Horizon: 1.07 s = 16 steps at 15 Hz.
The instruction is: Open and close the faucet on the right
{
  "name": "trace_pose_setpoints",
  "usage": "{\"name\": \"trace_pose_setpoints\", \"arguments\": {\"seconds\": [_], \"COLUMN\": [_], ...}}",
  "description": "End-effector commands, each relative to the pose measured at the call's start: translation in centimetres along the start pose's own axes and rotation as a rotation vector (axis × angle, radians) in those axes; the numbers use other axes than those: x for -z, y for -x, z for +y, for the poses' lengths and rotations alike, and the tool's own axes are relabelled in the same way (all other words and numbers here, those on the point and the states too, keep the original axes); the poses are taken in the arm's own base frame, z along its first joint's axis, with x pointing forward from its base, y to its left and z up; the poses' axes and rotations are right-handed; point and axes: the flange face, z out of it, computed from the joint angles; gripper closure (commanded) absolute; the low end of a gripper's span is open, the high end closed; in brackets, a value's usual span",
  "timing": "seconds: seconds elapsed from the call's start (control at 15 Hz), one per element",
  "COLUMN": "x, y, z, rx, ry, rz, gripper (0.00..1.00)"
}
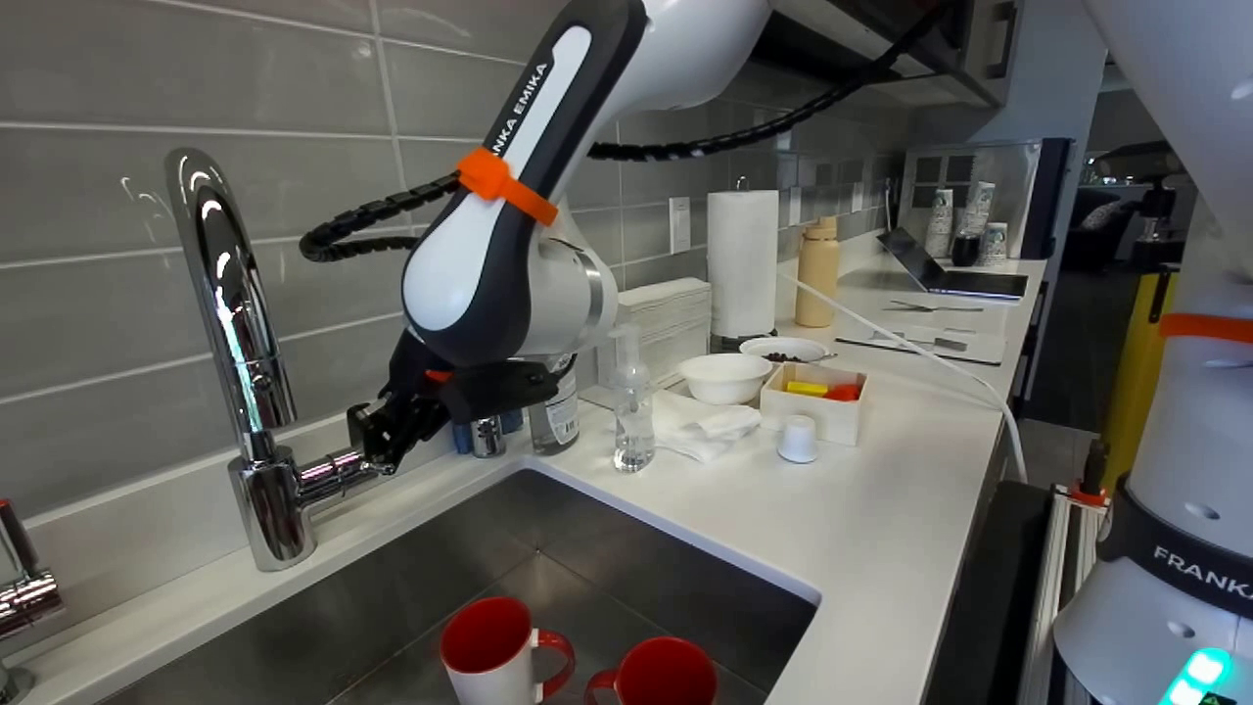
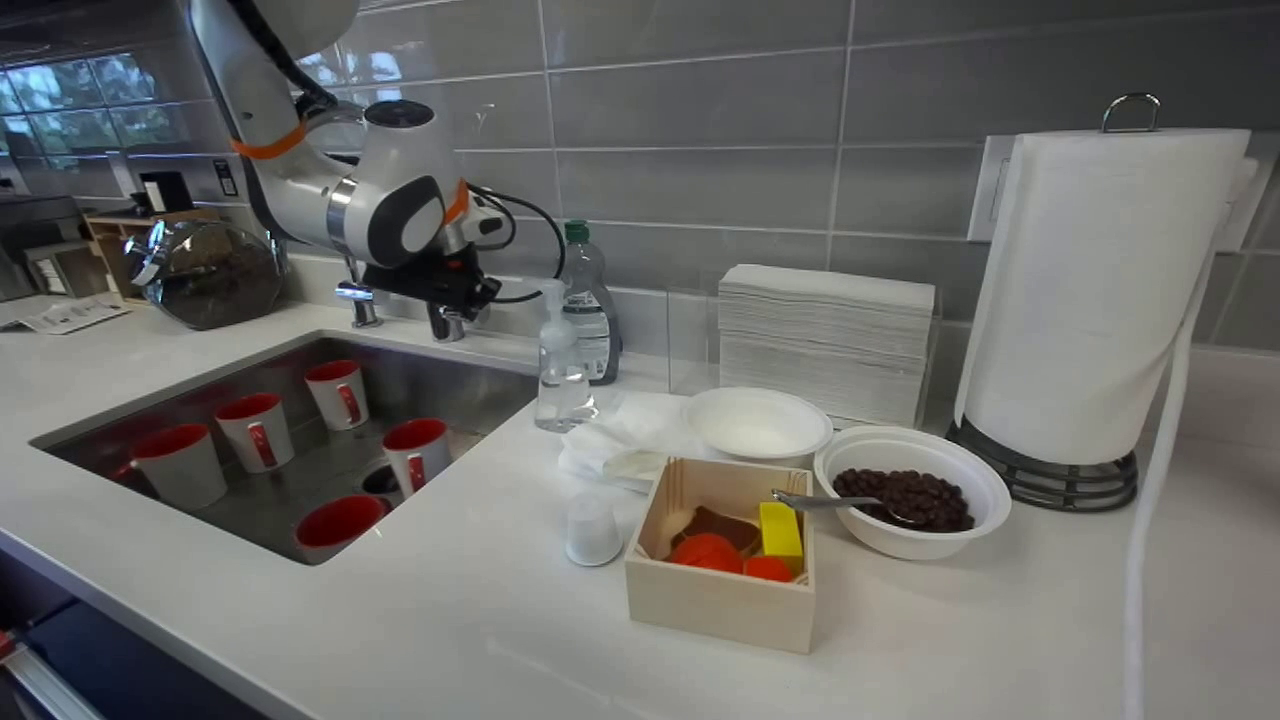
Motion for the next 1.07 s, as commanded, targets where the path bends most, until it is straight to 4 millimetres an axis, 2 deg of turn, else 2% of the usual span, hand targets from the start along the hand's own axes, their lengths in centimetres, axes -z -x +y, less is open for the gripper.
{"name": "trace_pose_setpoints", "arguments": {"seconds": [0.0, 0.27, 0.47, 0.73, 1.0], "x": [0.0, 0.0, 0.6, 3.2, 7.9], "y": [-0.3, -0.1, -0.2, -1.1, -2.9], "z": [-2.0, -2.3, -1.6, -0.9, -1.7], "rx": [-0.003, -0.011, -0.009, -0.009, 0.025], "ry": [-0.060, -0.096, -0.074, -0.049, -0.026], "rz": [-0.016, -0.025, -0.018, -0.012, -0.009], "gripper": [1.00, 1.00, 1.00, 1.00, 1.00]}}
